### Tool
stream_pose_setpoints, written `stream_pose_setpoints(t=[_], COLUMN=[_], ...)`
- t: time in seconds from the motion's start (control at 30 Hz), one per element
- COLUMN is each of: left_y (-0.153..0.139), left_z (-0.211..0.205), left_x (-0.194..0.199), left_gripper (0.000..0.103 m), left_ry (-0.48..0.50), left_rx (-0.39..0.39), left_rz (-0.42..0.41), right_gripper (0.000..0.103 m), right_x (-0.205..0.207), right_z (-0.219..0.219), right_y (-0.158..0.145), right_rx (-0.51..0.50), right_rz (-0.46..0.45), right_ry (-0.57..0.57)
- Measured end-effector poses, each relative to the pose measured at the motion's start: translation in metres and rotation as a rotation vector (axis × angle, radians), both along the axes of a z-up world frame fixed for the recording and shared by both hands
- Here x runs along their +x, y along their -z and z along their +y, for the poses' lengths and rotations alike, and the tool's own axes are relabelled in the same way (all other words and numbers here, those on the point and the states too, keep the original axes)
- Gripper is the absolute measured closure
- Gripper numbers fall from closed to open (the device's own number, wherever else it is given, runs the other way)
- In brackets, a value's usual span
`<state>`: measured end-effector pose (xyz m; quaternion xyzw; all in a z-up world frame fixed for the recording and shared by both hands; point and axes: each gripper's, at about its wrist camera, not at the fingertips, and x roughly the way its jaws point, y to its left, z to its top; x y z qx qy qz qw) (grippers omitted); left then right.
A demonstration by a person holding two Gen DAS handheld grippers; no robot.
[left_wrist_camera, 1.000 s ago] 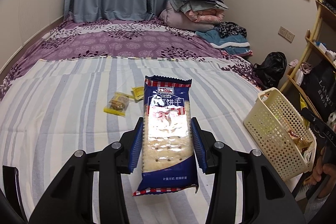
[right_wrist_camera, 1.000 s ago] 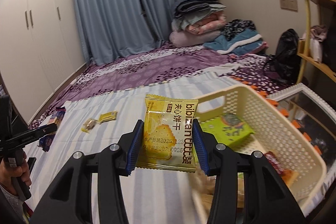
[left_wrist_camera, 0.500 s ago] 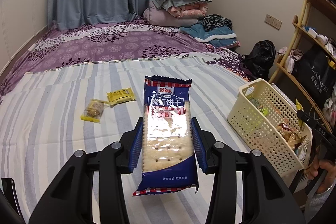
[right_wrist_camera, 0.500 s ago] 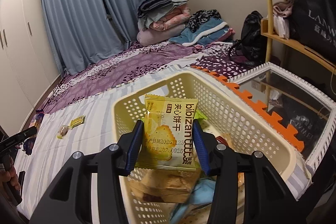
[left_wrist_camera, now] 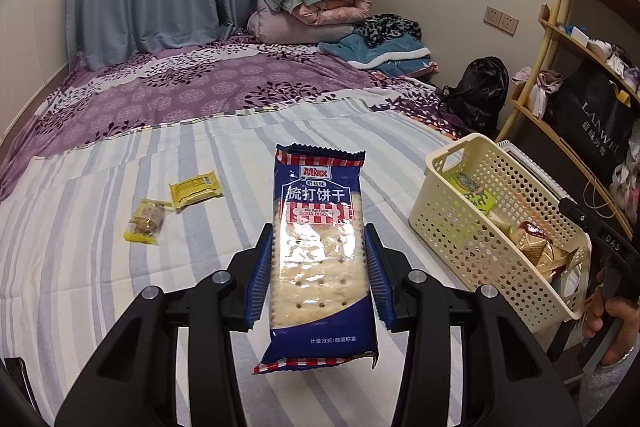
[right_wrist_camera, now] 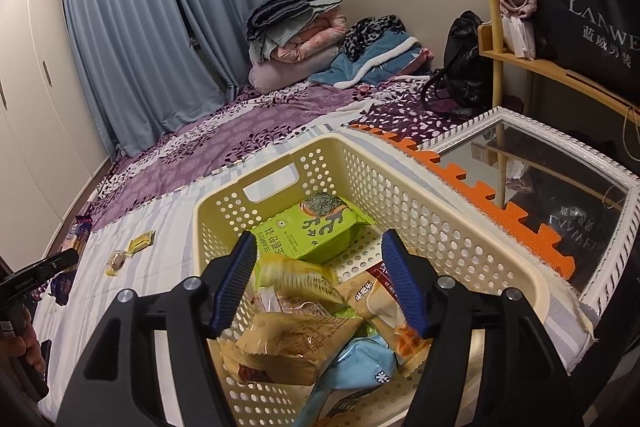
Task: Organize snacks
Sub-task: 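Lower the blue soda cracker packet into the basket and open the left tool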
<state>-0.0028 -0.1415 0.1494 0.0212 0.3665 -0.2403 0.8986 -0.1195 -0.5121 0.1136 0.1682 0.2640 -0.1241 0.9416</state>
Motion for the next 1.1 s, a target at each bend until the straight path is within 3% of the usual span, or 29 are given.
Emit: stream_pose_setpoints(t=[0.17, 0.3, 0.6, 1.1], left_y=[0.000, -0.001, -0.015, -0.020], left_z=[-0.015, -0.028, -0.075, -0.167], left_x=[-0.002, -0.006, -0.019, -0.022], left_gripper=[0.059, 0.059, 0.059, 0.059], left_ry=[0.030, 0.058, 0.178, 0.367], left_rx=[0.014, 0.024, 0.050, 0.028], left_rz=[-0.001, -0.006, -0.043, -0.005], right_gripper=[0.031, 0.019, 0.005, 0.005], right_x=[-0.001, -0.005, -0.015, -0.032], right_z=[-0.002, -0.006, -0.018, -0.025], right_y=[-0.001, -0.001, 0.001, 0.011], right_rx=[0.006, 0.008, -0.011, -0.013], right_rz=[-0.011, -0.020, -0.013, -0.024], right_ry=[0.000, 0.009, 0.057, 0.029])
